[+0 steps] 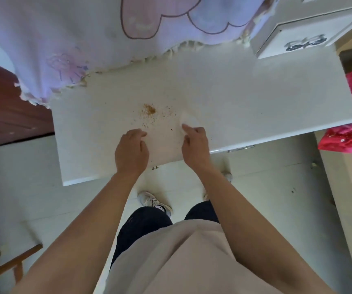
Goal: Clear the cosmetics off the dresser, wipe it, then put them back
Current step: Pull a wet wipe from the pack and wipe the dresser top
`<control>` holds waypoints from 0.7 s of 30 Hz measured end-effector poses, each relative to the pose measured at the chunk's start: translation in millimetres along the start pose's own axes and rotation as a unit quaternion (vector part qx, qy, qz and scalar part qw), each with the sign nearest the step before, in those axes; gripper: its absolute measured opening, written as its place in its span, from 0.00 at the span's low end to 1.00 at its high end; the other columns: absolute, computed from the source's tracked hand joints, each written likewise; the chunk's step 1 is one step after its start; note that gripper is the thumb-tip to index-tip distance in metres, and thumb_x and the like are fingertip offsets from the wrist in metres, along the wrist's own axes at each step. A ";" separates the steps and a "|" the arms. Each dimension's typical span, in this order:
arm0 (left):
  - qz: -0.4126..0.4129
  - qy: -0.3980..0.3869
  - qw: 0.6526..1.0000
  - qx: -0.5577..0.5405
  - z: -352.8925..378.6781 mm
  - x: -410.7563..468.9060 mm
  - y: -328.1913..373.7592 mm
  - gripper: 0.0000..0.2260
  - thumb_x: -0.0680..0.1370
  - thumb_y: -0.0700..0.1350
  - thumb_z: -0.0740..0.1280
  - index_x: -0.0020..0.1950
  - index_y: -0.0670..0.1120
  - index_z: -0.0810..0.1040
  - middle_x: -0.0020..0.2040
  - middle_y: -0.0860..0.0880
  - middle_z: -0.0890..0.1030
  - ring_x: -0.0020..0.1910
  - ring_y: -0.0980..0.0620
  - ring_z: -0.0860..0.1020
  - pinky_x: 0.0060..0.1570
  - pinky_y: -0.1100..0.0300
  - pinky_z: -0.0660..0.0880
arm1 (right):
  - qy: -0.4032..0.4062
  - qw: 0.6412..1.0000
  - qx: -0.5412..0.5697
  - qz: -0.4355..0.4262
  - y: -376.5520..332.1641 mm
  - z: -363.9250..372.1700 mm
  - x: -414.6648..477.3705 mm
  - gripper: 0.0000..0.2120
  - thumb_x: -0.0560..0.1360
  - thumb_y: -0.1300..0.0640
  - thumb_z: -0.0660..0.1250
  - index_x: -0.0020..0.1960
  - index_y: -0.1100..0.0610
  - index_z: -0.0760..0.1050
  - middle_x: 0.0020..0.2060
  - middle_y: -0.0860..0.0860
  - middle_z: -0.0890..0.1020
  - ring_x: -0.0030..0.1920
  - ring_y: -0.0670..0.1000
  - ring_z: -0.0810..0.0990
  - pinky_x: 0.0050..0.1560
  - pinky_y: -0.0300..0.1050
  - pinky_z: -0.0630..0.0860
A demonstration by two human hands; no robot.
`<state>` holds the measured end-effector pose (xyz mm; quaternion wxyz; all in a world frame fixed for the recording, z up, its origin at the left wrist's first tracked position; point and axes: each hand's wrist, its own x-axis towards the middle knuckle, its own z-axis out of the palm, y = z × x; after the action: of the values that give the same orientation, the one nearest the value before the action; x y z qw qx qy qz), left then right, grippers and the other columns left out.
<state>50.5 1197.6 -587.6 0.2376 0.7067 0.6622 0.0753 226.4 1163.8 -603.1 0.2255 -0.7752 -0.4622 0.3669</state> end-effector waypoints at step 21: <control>-0.155 -0.021 0.981 0.116 -37.0 8.6 -102.7 0.18 0.79 0.37 0.57 0.66 0.45 0.75 0.68 0.46 0.72 0.66 0.44 0.72 0.52 0.46 0.76 | -0.066 0.984 -0.112 -0.120 -72.5 73.6 23.8 0.19 0.79 0.63 0.59 0.69 0.58 0.74 0.56 0.59 0.76 0.53 0.60 0.78 0.55 0.48 0.72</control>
<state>-56.6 1215.8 -601.7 0.1768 0.6197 0.7627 -0.0541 136.5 1219.7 -608.0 0.1483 -0.7090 -0.6037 0.3330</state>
